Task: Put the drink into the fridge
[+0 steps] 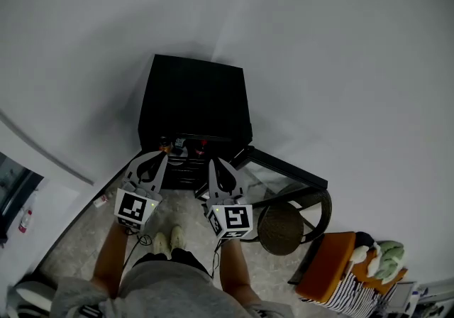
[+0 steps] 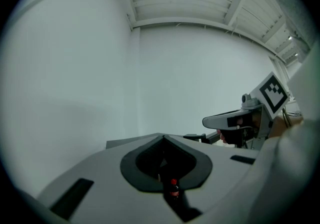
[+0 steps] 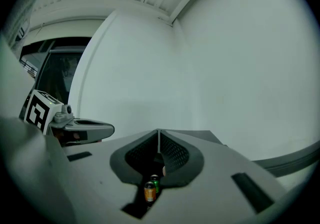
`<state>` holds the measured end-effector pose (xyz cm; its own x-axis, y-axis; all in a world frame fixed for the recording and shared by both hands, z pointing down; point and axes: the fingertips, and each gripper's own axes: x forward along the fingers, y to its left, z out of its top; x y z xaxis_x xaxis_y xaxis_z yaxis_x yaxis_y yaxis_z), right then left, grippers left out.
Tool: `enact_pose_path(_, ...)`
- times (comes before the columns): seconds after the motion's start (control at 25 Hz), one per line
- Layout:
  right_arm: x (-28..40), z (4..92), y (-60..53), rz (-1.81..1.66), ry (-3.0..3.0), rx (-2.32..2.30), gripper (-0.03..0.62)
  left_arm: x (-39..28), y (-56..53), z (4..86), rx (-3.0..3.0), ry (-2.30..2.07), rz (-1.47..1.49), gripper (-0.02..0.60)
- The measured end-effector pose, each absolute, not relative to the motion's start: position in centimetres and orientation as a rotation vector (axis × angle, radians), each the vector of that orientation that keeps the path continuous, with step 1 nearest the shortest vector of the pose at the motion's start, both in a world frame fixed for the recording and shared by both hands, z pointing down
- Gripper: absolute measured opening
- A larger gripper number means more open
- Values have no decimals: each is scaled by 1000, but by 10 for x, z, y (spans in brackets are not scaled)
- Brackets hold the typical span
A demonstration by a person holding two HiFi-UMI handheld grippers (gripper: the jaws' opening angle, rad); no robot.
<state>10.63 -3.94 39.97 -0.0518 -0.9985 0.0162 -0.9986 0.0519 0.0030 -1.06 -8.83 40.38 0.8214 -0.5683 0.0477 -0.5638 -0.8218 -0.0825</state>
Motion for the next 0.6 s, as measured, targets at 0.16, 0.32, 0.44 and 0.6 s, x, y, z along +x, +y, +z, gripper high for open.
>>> enact_pose_path(0.16,108,397,-33,15,-2271,2167,32,-14,-85,401,-2930,929,-89,5)
enact_pose_path(0.32,110,395,-32,7,-2270,2161,29,-13,-82,397,-2924,925,-90,5)
enact_pose_path(0.44,109,394,-32,0,-2278,2153,26,-12,-80,397,-2927,928,-79,5)
enact_pose_path(0.6,105,394,-33,-2,-2290,2142,25,-14,-80,397,-2921,926,-85,5)
